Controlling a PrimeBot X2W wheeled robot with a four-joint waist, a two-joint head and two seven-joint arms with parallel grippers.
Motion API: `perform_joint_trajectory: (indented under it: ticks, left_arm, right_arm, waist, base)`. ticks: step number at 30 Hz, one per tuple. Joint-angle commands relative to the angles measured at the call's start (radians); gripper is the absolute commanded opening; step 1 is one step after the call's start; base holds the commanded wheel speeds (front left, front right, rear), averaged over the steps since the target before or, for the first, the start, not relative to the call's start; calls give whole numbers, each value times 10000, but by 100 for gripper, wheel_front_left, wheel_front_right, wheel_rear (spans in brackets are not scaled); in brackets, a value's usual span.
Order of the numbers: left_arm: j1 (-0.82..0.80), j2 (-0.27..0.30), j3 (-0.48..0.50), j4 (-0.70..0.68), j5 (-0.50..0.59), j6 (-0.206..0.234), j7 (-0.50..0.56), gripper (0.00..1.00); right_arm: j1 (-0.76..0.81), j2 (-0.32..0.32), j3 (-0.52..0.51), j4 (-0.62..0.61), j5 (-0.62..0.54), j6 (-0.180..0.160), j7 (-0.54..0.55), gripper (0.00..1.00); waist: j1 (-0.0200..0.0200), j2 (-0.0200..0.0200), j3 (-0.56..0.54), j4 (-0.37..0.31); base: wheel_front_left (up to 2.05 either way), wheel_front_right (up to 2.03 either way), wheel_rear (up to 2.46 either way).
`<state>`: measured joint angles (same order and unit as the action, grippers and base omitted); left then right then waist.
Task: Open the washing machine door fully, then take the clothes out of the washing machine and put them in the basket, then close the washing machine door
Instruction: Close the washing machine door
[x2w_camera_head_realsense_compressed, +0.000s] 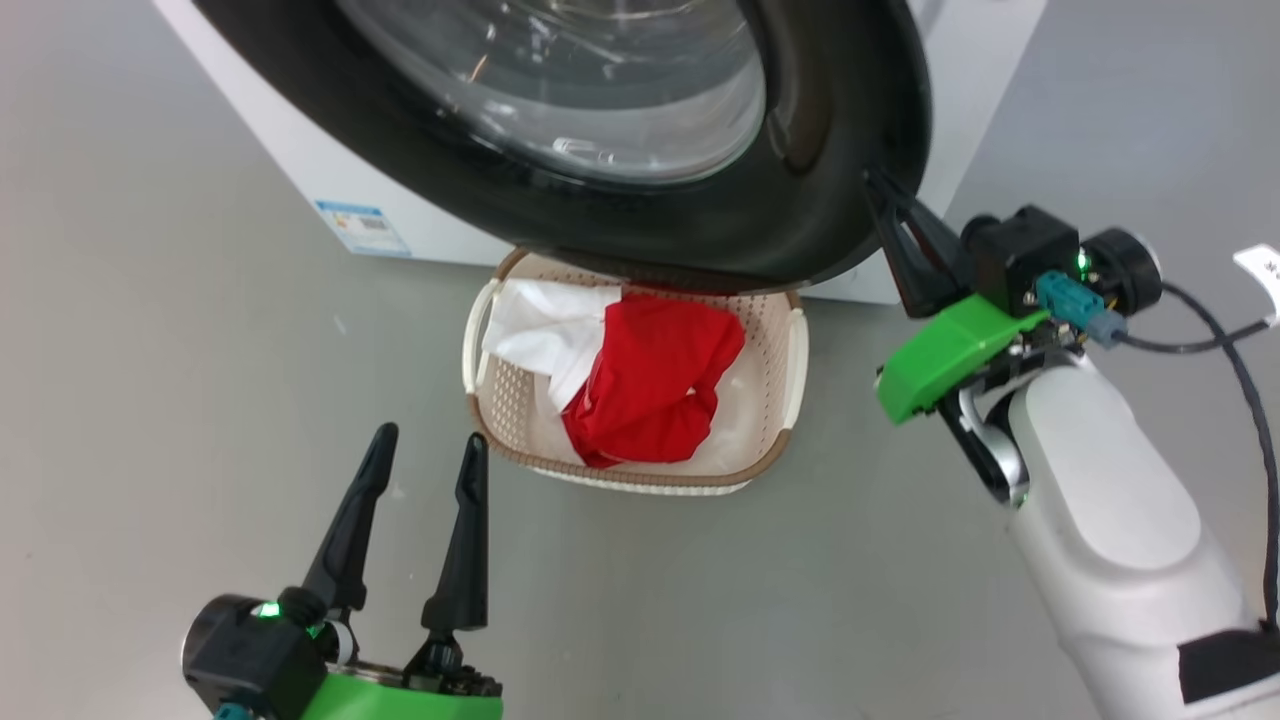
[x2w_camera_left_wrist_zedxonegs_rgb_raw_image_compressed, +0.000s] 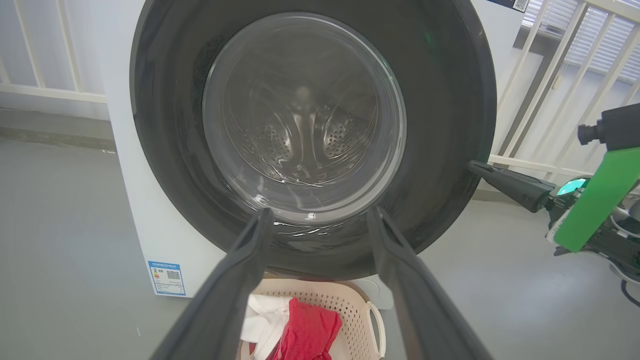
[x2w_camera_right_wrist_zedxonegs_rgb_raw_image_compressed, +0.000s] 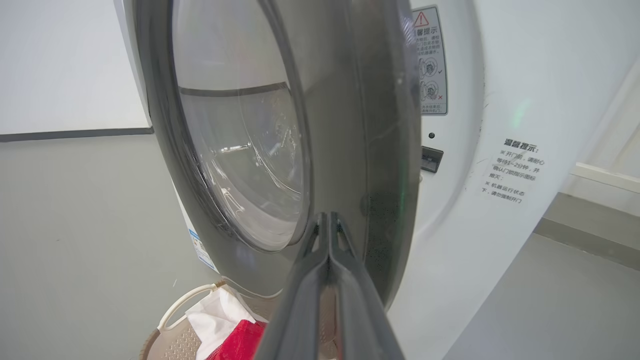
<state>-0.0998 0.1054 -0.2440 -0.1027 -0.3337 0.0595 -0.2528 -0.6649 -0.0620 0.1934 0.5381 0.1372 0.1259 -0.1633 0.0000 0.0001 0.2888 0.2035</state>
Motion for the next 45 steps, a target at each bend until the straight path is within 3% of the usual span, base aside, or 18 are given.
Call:
perform_joint_trajectory:
  ticks: [1,20,34,45]
  left_arm:
    - [-293,20,339,-207,86,-118,-89,100]
    - [-692,-334,407,-100,303,-637,-89,100]
    - [-1036,-480,143,55,196,-852,-89,100]
    - [-1144,-518,194,177,239,-864,-89,100]
  right_arm:
    - [-358,118,177,-83,-149,48,-108,0]
    - [-2317,116,-594,1560,-609,48,-664,0]
    - [-4433,-229,-1223,3314,-1321,48,-916,0]
    - [-4785,-264,-1648,3506,-1890,48,-981,0]
  waist:
    - [0,-1,359,291]
    - [0,-1,1147,529]
    - [0,-1,1742,767]
    - [0,-1,1797,700]
  base:
    - [0,0,0]
    - [0,0,0]
    - [0,0,0]
    - [0,0,0]
